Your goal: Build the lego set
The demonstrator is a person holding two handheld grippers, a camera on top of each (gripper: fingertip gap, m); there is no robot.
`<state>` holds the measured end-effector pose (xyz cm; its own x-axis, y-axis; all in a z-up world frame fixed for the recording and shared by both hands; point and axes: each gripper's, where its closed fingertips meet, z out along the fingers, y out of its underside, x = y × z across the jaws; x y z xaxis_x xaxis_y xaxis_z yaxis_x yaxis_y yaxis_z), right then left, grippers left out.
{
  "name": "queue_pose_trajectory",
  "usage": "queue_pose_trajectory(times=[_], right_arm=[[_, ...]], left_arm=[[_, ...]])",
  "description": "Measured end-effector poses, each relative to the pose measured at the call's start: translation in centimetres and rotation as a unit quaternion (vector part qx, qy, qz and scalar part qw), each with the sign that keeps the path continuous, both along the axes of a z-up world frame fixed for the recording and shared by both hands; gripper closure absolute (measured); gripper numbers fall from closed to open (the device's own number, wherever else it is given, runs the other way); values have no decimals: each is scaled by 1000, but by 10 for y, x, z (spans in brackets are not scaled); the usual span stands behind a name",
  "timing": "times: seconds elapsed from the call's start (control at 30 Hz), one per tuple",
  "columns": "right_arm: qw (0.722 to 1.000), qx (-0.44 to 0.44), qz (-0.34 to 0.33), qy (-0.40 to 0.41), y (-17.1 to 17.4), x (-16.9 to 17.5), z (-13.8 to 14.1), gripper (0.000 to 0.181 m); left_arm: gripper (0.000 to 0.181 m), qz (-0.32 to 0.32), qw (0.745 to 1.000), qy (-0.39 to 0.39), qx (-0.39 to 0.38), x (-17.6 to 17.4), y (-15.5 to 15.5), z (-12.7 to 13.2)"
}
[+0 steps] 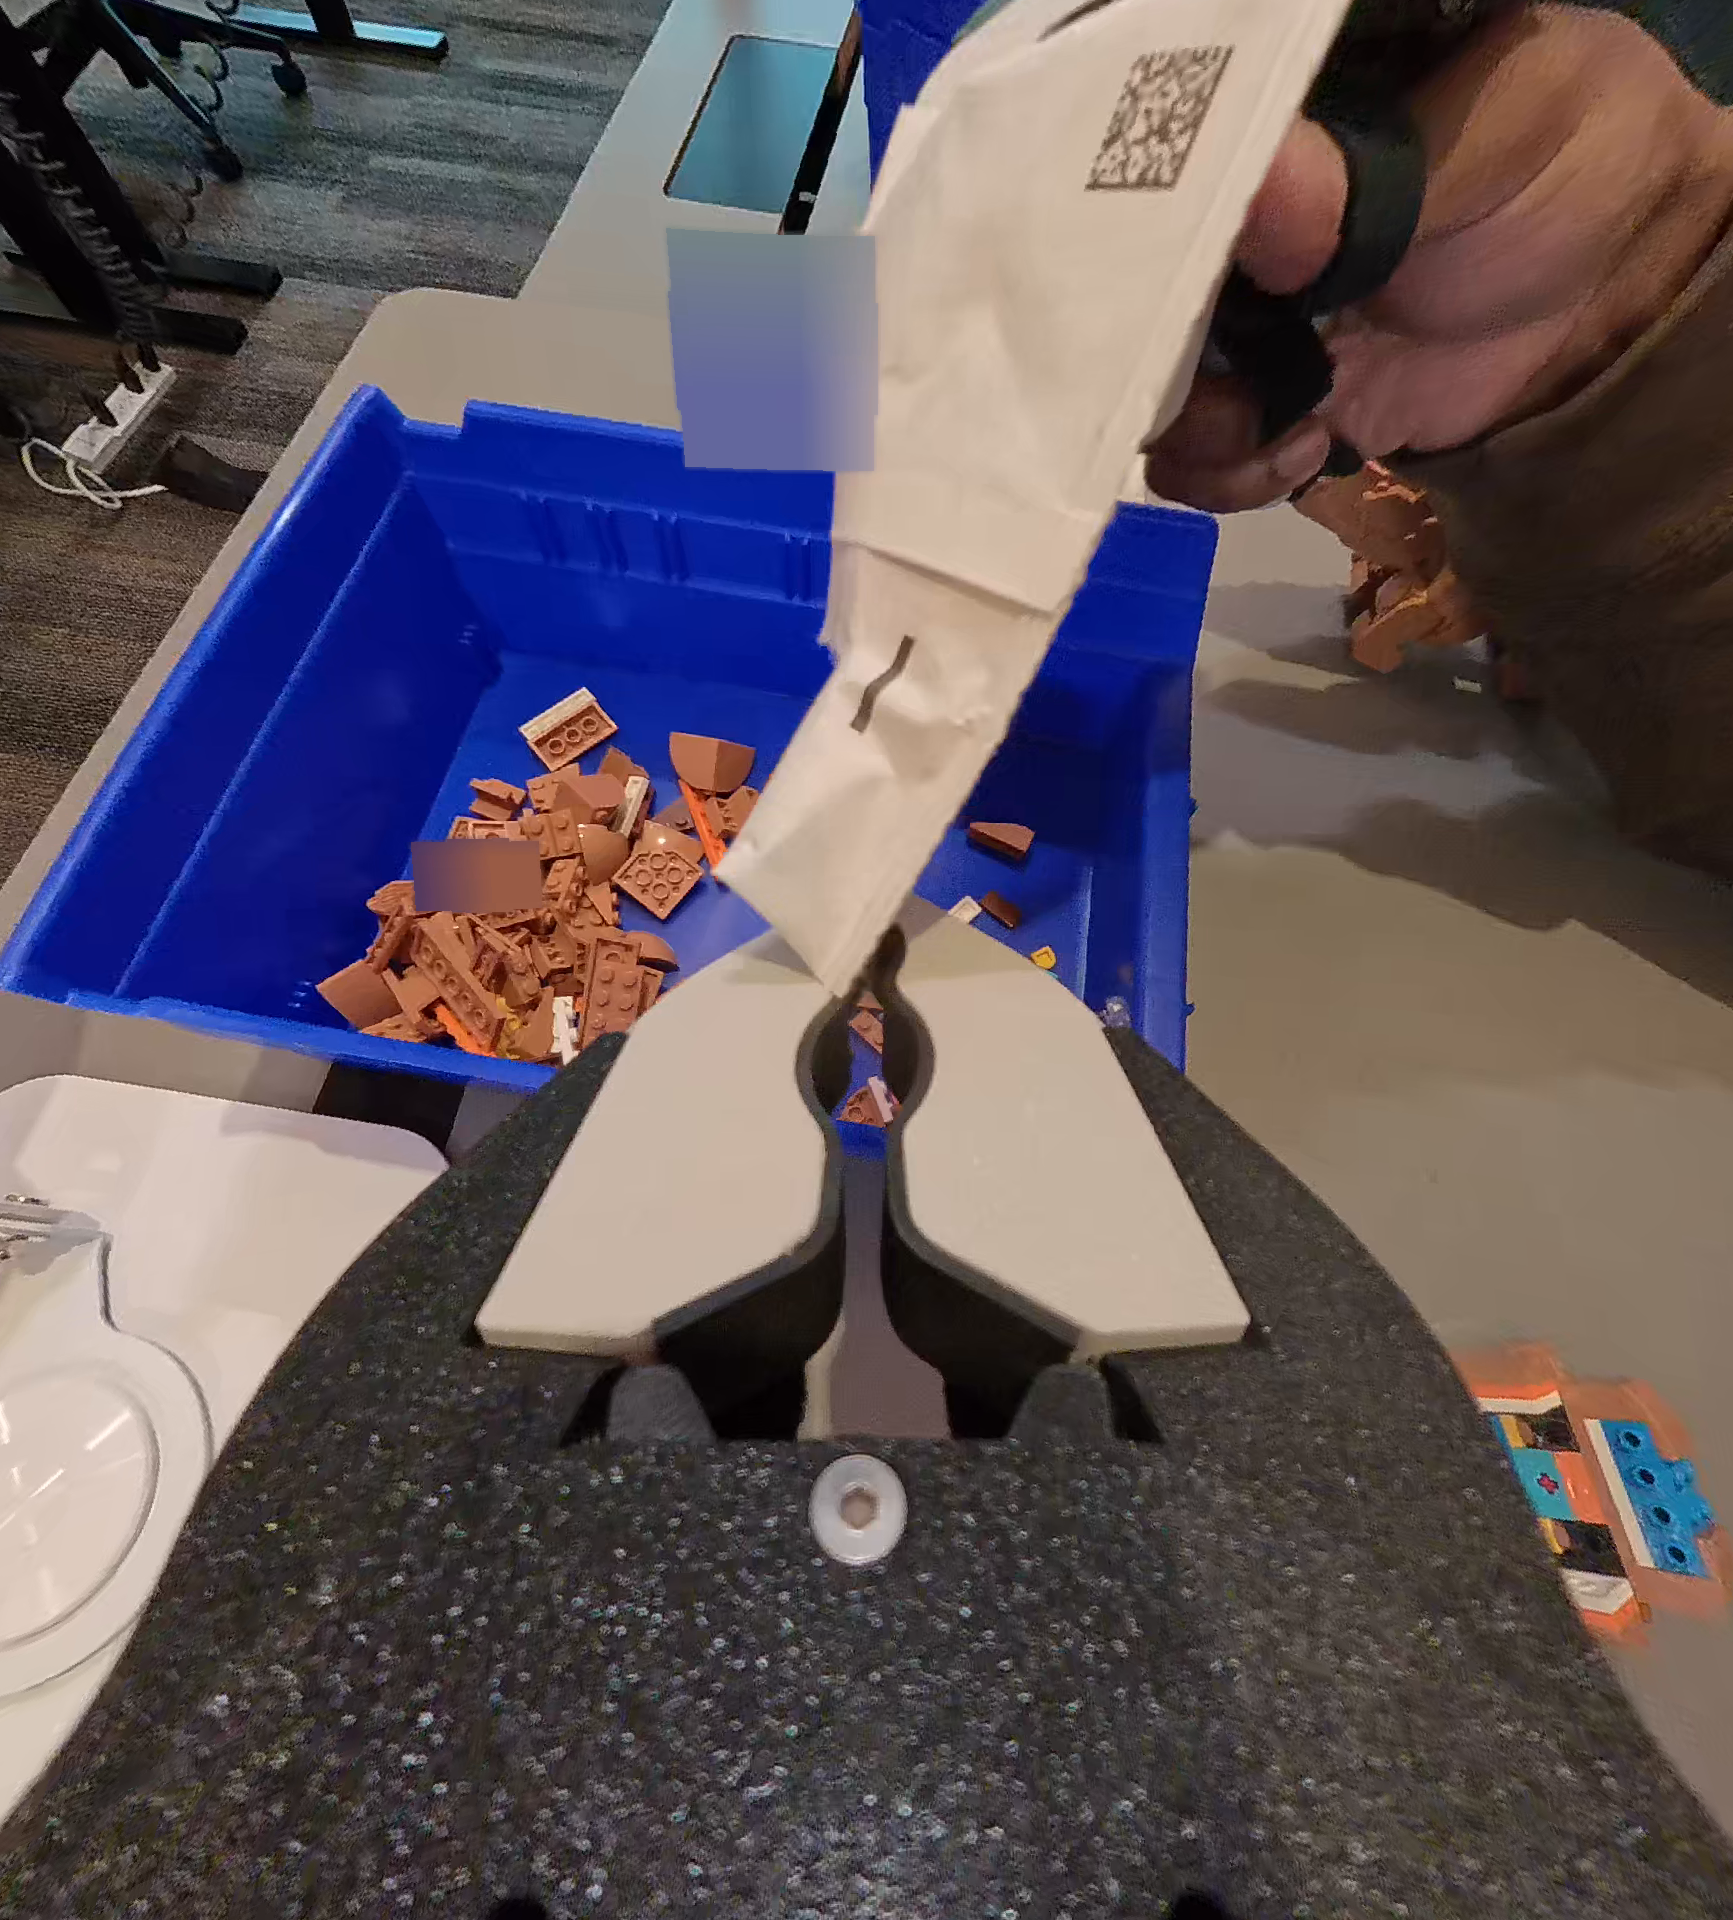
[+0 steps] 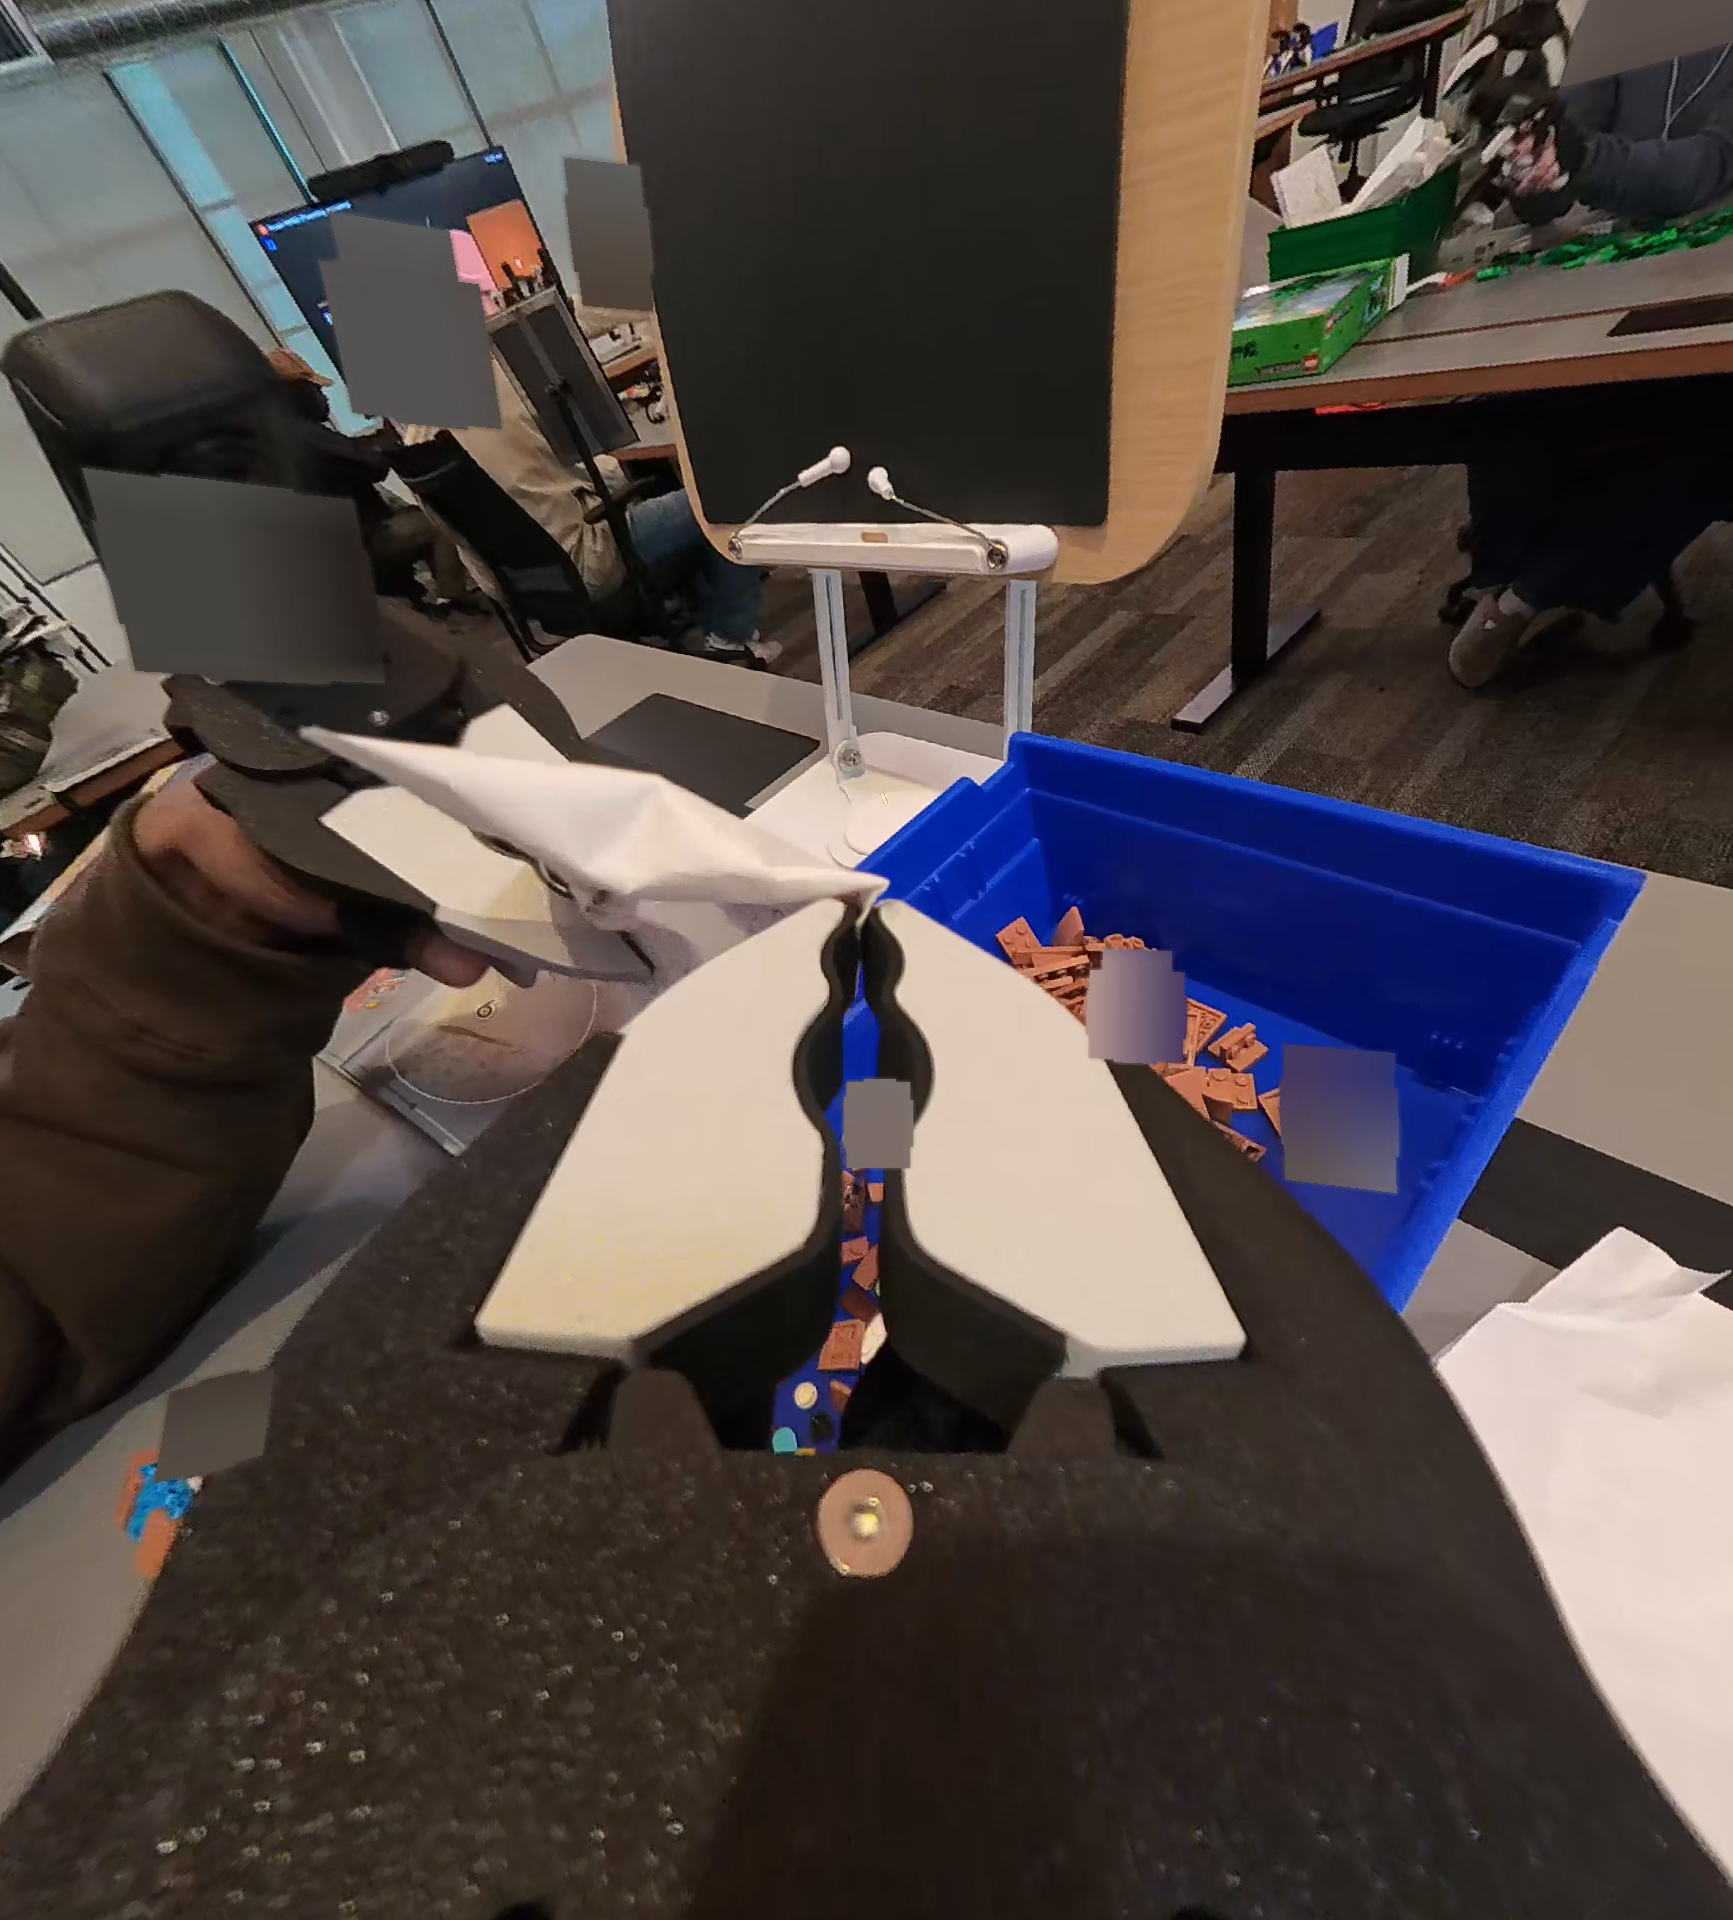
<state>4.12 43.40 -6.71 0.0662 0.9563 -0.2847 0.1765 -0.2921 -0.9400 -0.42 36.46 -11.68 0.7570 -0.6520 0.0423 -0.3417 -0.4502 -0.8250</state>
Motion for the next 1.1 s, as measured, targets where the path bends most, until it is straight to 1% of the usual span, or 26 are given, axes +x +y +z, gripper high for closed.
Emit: queue_pose_trajectory(times=[0.4,0.57,0.63,0.7,0.77,0.8,0.87,1.03,1.1], right_arm=[[998,33,5,-51,-4,2,-9,181],[996,58,-5,-67,-3,3,-12,180],[996,54,10,-72,-5,5,-16,178],[995,48,26,-80,-6,10,-20,171],[994,55,28,-85,-5,16,-20,157],[994,58,31,-83,-6,18,-17,154],[995,64,27,-74,-5,22,-11,152],[997,71,-23,-27,11,29,9,151],[998,59,-6,-26,8,28,6,152]], left_arm=[[181,-1,1000,27,-2,-7,-7,3],[181,13,999,48,8,-9,-4,3],[181,15,999,47,9,-8,-2,1],[181,10,999,34,19,-6,0,4],[181,6,1000,18,24,-4,1,7],[181,6,1000,12,28,-3,1,8],[181,3,1000,-6,28,-2,3,8],[181,-22,997,-64,27,5,3,10],[181,-35,994,-102,35,9,3,16]])
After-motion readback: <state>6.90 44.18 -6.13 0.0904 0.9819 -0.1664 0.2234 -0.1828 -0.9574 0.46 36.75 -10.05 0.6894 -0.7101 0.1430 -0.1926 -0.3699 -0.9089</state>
